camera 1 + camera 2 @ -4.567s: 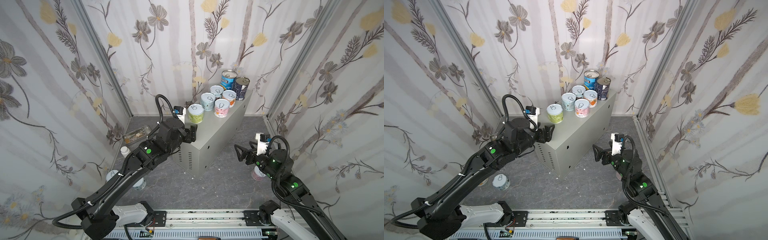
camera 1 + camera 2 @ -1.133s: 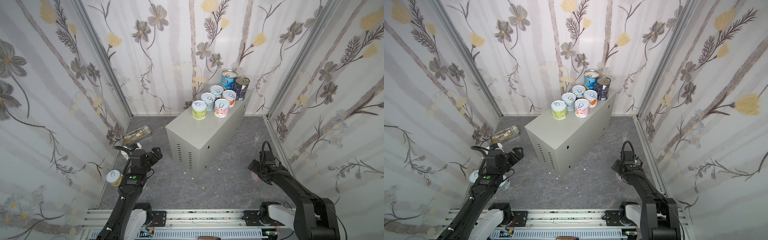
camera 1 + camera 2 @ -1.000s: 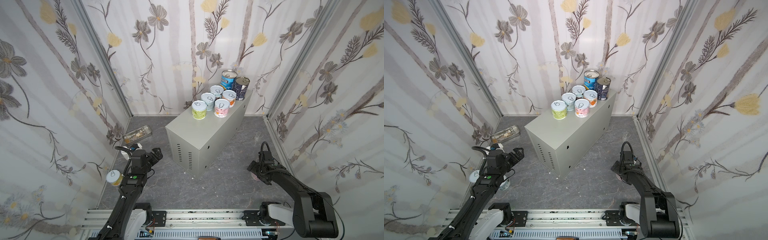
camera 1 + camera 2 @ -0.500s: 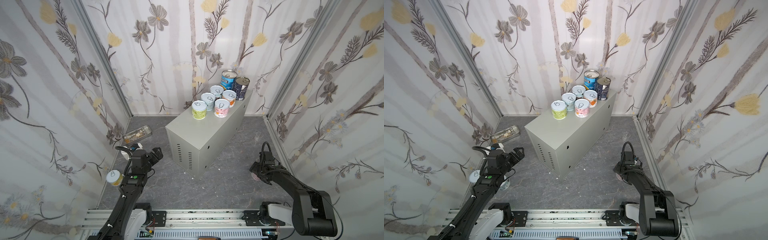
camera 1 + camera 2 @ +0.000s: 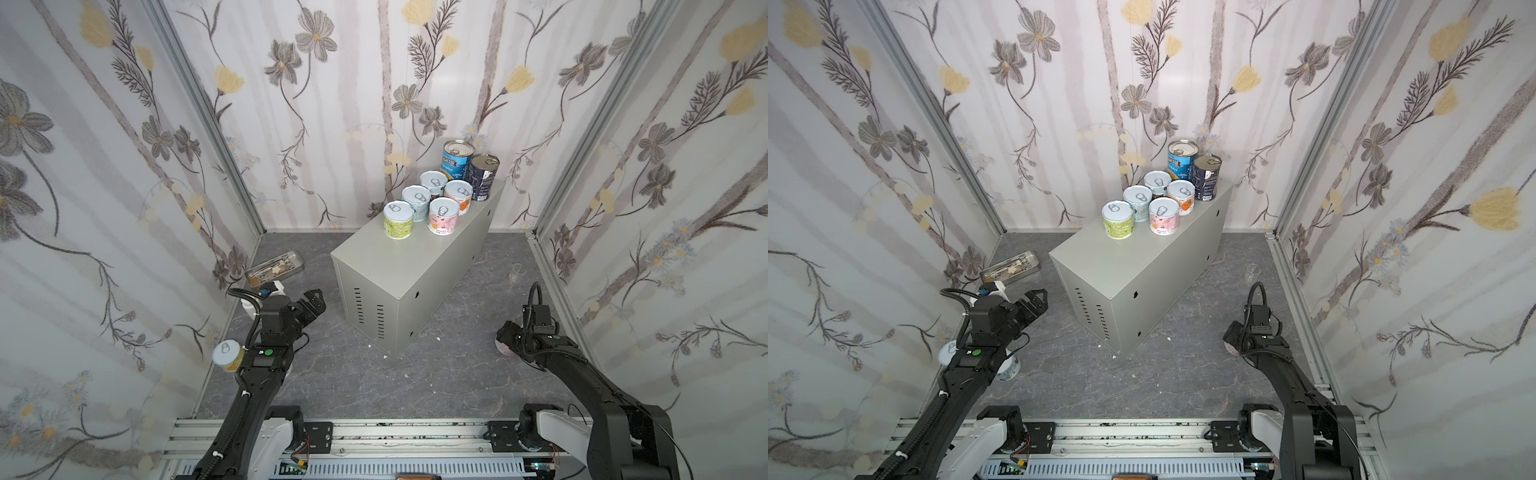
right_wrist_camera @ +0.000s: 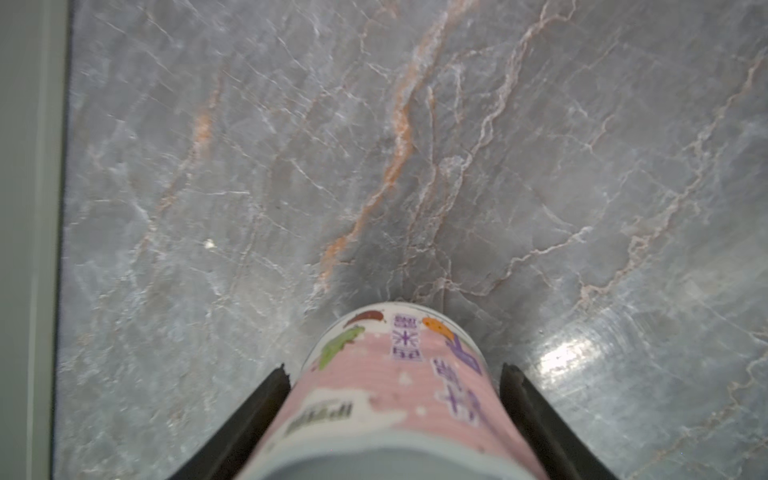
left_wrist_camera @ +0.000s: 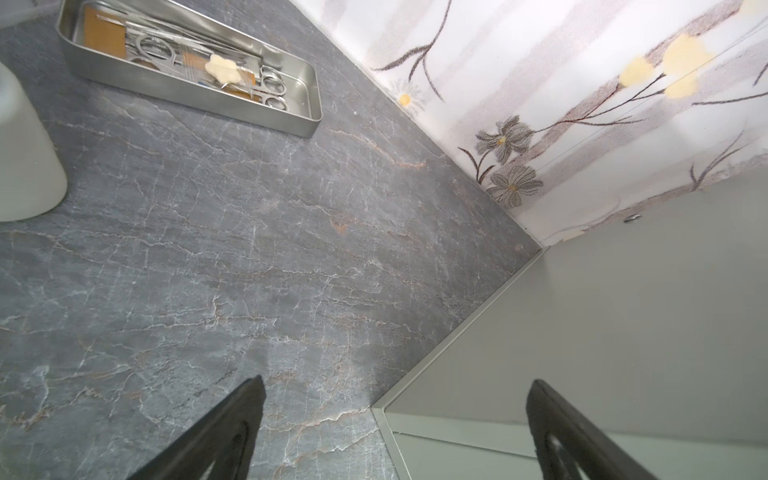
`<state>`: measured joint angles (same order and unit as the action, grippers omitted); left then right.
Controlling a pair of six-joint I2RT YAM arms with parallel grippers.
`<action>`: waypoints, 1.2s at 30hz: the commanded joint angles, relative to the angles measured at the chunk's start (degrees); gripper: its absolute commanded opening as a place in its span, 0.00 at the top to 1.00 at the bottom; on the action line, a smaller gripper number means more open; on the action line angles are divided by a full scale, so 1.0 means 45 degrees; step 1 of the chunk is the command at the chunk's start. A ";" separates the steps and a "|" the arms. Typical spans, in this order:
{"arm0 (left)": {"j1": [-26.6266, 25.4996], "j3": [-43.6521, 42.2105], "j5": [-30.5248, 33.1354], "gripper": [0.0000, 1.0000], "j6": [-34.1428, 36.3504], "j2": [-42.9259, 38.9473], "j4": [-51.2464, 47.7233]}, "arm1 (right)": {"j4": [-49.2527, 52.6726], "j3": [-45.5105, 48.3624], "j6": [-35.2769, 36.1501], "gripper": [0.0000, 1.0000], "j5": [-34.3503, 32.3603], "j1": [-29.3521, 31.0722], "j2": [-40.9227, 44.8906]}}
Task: Place and organize the canned foods onto the counter
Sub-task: 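Lift the pink-print can with the right gripper up toward the cabinet top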
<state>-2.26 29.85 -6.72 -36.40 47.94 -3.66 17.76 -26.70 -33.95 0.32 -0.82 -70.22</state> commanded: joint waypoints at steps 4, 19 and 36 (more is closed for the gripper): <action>-0.0025 0.0950 -0.0071 0.00 0.0291 -0.0068 -0.0123 | -0.0906 -0.0242 0.0734 0.44 0.1720 -0.0006 0.1495; -0.0054 0.4870 0.0121 0.00 0.1174 0.0009 -0.2686 | 0.0106 -0.2249 0.1506 0.47 0.3905 0.0182 0.4269; -0.1398 0.8229 0.0952 0.00 0.1625 0.0778 -0.4252 | 0.2157 -0.7965 0.3384 0.46 0.4735 0.1735 0.3649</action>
<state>-8.08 65.45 -3.57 -29.76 50.96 -22.22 28.12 -59.35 -21.15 20.99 5.37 -52.69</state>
